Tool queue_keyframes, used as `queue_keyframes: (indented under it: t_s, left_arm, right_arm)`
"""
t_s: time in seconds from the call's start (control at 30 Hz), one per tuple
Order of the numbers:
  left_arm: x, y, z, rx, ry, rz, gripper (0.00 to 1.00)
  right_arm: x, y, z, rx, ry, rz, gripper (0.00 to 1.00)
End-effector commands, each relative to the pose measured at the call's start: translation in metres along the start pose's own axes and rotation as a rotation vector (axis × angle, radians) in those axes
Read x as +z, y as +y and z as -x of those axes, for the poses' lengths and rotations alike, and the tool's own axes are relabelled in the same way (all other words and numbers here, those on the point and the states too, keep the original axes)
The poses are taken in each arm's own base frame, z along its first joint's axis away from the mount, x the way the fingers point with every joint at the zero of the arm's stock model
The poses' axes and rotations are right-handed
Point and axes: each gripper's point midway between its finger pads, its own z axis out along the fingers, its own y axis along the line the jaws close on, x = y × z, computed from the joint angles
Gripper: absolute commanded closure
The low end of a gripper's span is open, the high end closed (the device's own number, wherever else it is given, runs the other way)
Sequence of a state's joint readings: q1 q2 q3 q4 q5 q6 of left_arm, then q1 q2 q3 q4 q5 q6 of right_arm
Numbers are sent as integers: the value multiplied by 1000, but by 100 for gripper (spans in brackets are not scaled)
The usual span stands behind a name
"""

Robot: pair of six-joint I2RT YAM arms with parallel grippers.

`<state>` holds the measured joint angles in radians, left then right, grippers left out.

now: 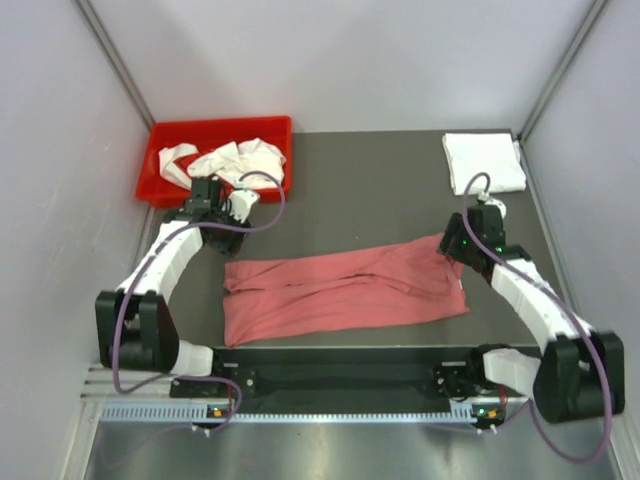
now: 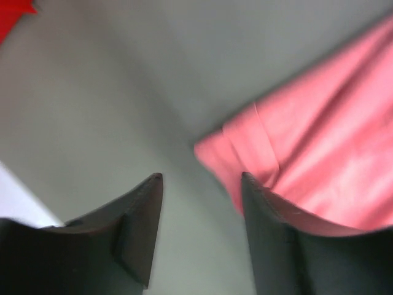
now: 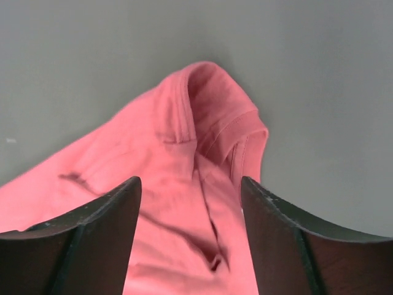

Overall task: Fold and stack the t-shirts
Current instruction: Fold the tshirt

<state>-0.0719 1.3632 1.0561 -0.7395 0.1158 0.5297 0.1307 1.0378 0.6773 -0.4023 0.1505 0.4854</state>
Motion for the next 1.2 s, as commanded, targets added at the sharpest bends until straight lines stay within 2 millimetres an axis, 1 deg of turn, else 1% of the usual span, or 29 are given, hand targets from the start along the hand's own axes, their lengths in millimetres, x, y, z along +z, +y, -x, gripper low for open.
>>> queue_keyframes:
  t_s: [0.0,0.03,0.1,0.13,0.23,0.27,0.33,0.37,0.4,0.47,0.5,0.53,0.57,0.6,0.67,0.7,0.77,0.8,0.83,0.87,0.9,0.93,0.97,1.0,1.03,1.07,1.1,1.13,1.17]
  left_arm:
    - [43,6,2,-82,-7,29,39]
    - [50,7,-1,-83,5,30,37]
    - [68,5,-11,-80,40,17,36]
    - [73,4,-14,-75,49,13,36]
    - [87,-2,-30,-64,89,-5,36]
    - [90,-8,-41,-64,116,-20,36]
    - [91,-15,-53,-50,141,-42,40]
    - [92,-24,-68,-46,167,-61,45]
    - [90,-25,-72,-32,170,-57,64]
    - [87,-27,-89,-26,206,-37,83]
    - [82,-25,-89,-27,199,-24,94]
    - [80,-26,-92,-31,202,-22,100]
    - [74,-29,-96,-32,203,-30,100]
    - [71,-31,-97,-28,198,-35,100]
    - [61,-39,-102,-32,204,-57,100]
    - [58,-43,-102,-30,202,-76,100]
    - [51,-49,-106,-25,216,-100,100]
    - [44,-54,-111,-8,232,-126,100]
    - [40,-60,-113,0,230,-158,100]
    - [36,-65,-114,28,226,-183,100]
    - [30,-73,-123,34,258,-224,97]
    - [26,-79,-124,43,257,-256,93]
    - [22,-79,-126,59,262,-260,88]
    - [18,-76,-126,81,262,-249,78]
    - [15,-72,-124,88,260,-224,77]
    - [9,-59,-113,95,228,-159,76]
    - [5,-52,-104,94,203,-128,73]
    - [2,-46,-92,86,172,-108,72]
    - [-4,-38,-65,50,100,-85,69]
  right_arm:
    - [29,25,22,-48,-29,70,33]
    - [44,26,12,-57,20,70,32]
    - [58,30,12,-63,33,76,34]
    - [70,27,2,-67,77,59,35]
    - [85,28,-10,-72,118,69,49]
    - [88,29,-10,-71,113,76,58]
    - [95,29,-17,-68,130,76,68]
    - [97,29,-17,-68,127,79,78]
    - [100,30,-16,-72,122,80,82]
    - [109,31,-16,-82,131,80,95]
    - [112,36,-8,-92,119,88,100]
    - [120,37,-10,-101,132,88,100]
    - [123,40,-7,-104,130,94,100]
    - [127,47,5,-104,109,105,100]
    - [139,55,8,-112,115,127,100]
    - [143,66,24,-123,88,153,100]
    - [158,74,28,-141,94,168,100]
    - [162,90,50,-153,54,198,100]
    - [176,94,43,-162,83,207,100]
    - [182,102,48,-171,80,220,100]
    - [186,119,70,-176,41,251,100]
    - [198,121,60,-179,87,246,100]
    - [204,126,64,-179,90,252,100]
    - [204,144,84,-180,51,277,99]
    - [212,145,80,-183,70,275,97]
    - [214,151,83,-186,66,286,91]
    - [213,160,96,-190,44,302,86]
    - [215,161,93,-195,59,299,79]
    - [212,167,102,-202,44,308,66]
